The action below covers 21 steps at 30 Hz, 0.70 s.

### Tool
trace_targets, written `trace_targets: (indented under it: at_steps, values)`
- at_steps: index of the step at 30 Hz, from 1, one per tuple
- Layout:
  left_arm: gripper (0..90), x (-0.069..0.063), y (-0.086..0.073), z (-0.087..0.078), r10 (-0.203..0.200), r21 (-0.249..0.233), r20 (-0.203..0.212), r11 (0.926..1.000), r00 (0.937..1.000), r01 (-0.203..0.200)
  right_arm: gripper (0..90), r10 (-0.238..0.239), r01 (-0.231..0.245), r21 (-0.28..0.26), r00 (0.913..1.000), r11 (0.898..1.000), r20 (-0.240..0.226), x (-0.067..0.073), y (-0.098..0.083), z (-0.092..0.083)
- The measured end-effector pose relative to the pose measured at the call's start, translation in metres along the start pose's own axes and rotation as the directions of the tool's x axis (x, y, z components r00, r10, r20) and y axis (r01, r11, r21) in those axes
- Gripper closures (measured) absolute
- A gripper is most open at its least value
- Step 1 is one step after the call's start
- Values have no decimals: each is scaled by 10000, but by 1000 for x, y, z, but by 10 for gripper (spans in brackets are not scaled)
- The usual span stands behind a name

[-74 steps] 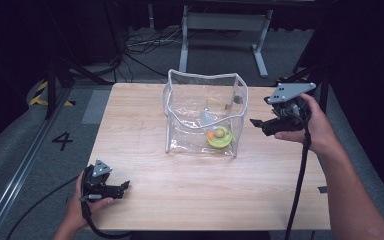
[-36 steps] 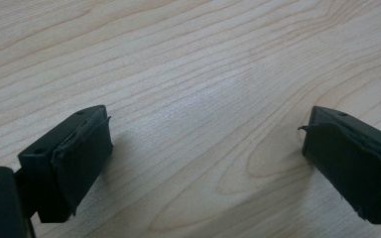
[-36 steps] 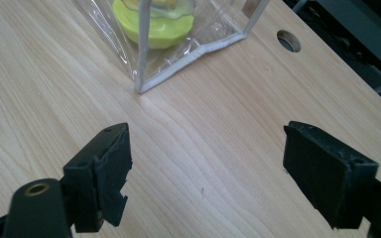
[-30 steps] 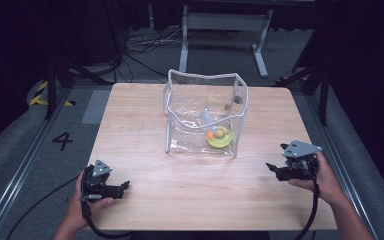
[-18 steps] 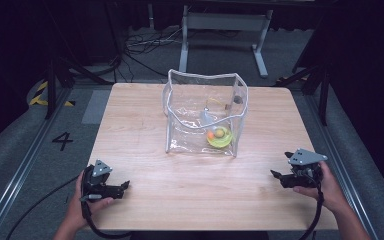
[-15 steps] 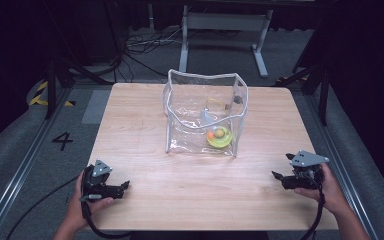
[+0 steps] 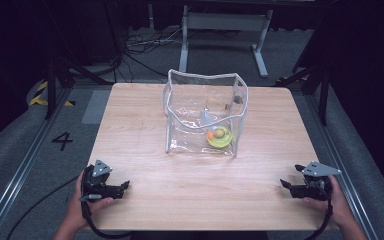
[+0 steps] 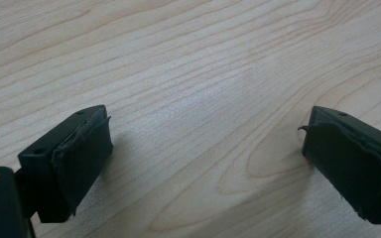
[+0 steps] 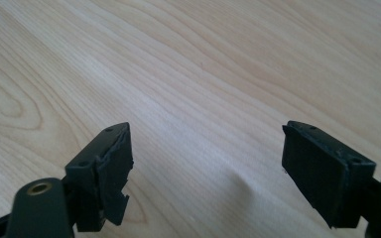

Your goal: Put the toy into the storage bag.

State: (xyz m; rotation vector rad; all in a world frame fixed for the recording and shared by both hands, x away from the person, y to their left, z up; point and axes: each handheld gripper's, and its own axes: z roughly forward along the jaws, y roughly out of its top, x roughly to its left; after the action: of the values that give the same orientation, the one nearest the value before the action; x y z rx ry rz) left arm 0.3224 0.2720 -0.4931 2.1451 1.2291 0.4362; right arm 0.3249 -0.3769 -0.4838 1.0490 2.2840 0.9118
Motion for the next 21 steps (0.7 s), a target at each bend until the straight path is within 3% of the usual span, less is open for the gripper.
trace_targets:
  at_steps: [6,9,14,21]
  values:
    - [54,0,0,0,-15,-57,-25,10000,10000,15,205,487,-487,-5,9988,9988,22,-3,-16,-1]
    - [55,0,0,0,-13,-56,-34,10000,10000,13,194,1054,-1055,-88,9943,9944,-167,-6,-23,-4]
    - [55,0,0,0,-7,2,-1,10000,10000,7,178,1522,-1518,123,9869,9883,-526,-12,-28,-7]
    - [55,0,0,0,-10,-1,-11,10000,10000,10,166,1558,-1553,141,9869,9878,-423,-11,-28,-6]
